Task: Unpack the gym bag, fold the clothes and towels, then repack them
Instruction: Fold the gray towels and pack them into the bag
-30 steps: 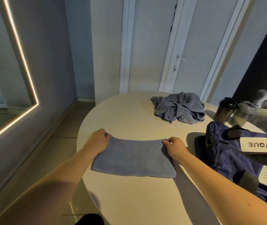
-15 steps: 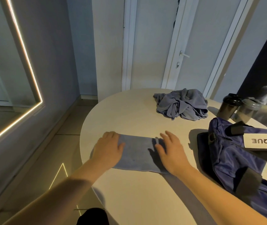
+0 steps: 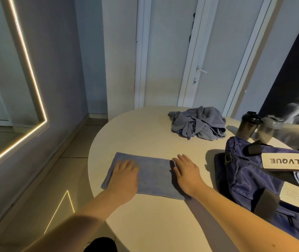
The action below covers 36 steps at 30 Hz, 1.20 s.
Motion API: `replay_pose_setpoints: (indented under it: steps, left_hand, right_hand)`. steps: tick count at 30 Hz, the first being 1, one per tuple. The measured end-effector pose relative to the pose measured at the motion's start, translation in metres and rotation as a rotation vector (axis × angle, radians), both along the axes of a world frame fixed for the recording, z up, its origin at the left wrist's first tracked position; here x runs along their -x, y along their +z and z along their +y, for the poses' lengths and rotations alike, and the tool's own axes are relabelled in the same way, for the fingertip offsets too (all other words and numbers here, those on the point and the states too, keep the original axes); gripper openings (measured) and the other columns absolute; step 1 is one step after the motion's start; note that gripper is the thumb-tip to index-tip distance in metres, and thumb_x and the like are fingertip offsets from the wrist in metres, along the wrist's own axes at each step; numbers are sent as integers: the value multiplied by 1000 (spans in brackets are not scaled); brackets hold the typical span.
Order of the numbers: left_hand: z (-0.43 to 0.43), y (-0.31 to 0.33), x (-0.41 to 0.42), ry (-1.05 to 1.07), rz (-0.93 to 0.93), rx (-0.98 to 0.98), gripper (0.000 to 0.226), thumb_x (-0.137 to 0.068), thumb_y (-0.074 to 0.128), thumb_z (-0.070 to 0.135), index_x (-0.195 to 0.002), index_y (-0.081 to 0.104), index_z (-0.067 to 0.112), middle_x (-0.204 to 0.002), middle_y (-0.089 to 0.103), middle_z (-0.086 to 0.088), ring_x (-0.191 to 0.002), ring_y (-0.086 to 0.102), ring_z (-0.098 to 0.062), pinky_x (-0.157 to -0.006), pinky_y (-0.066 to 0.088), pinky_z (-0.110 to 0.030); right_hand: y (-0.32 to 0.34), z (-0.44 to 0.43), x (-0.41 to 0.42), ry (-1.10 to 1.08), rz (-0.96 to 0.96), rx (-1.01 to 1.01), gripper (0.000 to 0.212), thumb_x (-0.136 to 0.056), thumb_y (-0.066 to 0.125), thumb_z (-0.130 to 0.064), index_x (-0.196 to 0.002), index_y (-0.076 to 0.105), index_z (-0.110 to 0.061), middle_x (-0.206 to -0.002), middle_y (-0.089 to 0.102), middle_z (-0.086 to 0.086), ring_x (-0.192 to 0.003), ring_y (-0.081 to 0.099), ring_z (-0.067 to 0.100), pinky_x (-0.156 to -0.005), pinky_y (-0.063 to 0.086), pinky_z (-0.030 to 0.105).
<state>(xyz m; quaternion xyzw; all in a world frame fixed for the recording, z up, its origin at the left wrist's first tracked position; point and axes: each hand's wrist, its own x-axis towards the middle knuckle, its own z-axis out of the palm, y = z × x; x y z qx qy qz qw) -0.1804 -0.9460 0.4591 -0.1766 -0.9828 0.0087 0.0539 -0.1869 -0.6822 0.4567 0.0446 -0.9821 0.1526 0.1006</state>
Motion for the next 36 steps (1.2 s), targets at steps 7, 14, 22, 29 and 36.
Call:
replay_pose_setpoints:
  steps: [7, 14, 22, 29, 36]
  left_hand:
    - [78, 9, -70, -346, -167, -176, 64, -107, 31, 53, -160, 21, 20, -169, 13, 2, -156, 4, -17, -127, -2, -38]
    - [70, -4, -100, -396, -117, -156, 63, -104, 34, 57, -154, 33, 19, -162, 29, 2, -152, 17, -18, -127, 4, -39]
    - [42, 3, -148, -428, -198, -326, 75, -79, 58, 80, -130, 42, 27, -130, 35, 16, -126, 28, -9, -112, 14, -18]
    - [15, -27, -163, -638, -54, -245, 71, -72, 75, 62, -128, 49, 26, -133, 45, 9, -129, 44, -14, -122, 10, -26]
    - [9, -50, -170, -752, 171, -485, 20, -89, 72, 27, -105, 65, 17, -116, 59, 2, -108, 63, -21, -120, 30, -34]
  right_hand:
    - [10, 13, 25, -102, -166, 125, 37, -101, 55, -25, -136, 60, -15, -131, 63, 12, -122, 55, 36, -100, 47, 48]
    - [29, 25, -16, -89, -196, 239, 14, -89, 62, -12, -97, 71, -20, -96, 69, 0, -92, 62, 24, -74, 46, 29]
    - [35, 29, -114, -139, -244, 618, 35, -85, 74, -11, -116, 66, -25, -97, 65, 7, -77, 63, 22, -73, 53, 33]
    - [34, 17, -196, -91, -213, 775, 39, -86, 73, -7, -114, 71, -34, -105, 67, -10, -76, 70, 10, -67, 57, 21]
    - [9, 24, -229, -57, -196, 798, 37, -84, 77, -6, -102, 78, -38, -128, 57, -19, -114, 56, -6, -101, 49, 30]
